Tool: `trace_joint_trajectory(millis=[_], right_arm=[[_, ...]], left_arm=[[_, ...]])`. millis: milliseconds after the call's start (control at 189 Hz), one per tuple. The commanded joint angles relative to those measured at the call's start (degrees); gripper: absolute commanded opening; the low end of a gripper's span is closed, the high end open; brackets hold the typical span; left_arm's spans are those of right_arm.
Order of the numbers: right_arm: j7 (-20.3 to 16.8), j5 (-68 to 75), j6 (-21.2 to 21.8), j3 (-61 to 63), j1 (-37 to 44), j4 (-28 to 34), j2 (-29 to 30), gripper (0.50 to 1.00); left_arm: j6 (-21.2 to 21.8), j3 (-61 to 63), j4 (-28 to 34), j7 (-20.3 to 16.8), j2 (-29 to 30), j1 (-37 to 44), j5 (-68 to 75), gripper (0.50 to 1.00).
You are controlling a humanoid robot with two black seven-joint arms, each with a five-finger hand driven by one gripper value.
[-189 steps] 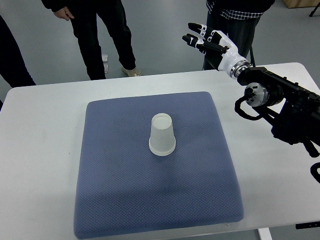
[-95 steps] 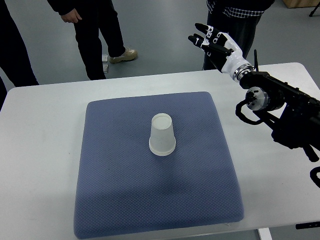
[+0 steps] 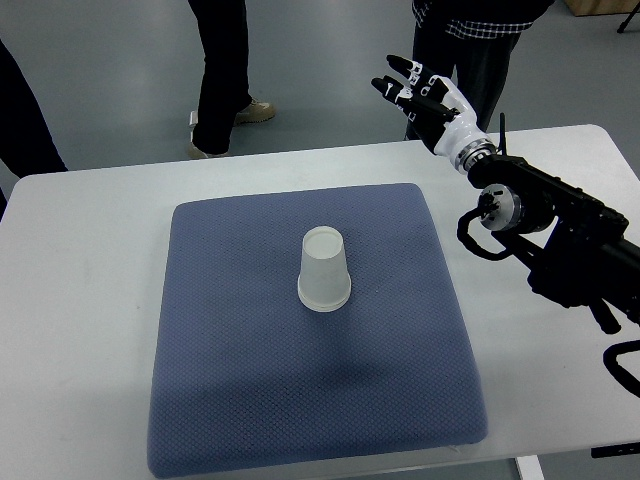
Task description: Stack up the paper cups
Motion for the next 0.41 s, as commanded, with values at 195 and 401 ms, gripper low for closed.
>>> trace_joint_trajectory(millis=[195, 401], right_arm=[[0.3, 3.0, -0.1, 0.9, -2.3, -2.6, 0.0, 0.913], [1.1, 5.0, 0.0, 1.2, -3.4, -2.8, 0.2, 0.913]], left_arm=[[0.0, -0.1, 0.0, 0.0, 0.0, 0.0, 0.0, 1.000], [0.0, 0.0, 0.0, 0.0, 0.0, 0.0, 0.0, 1.000]])
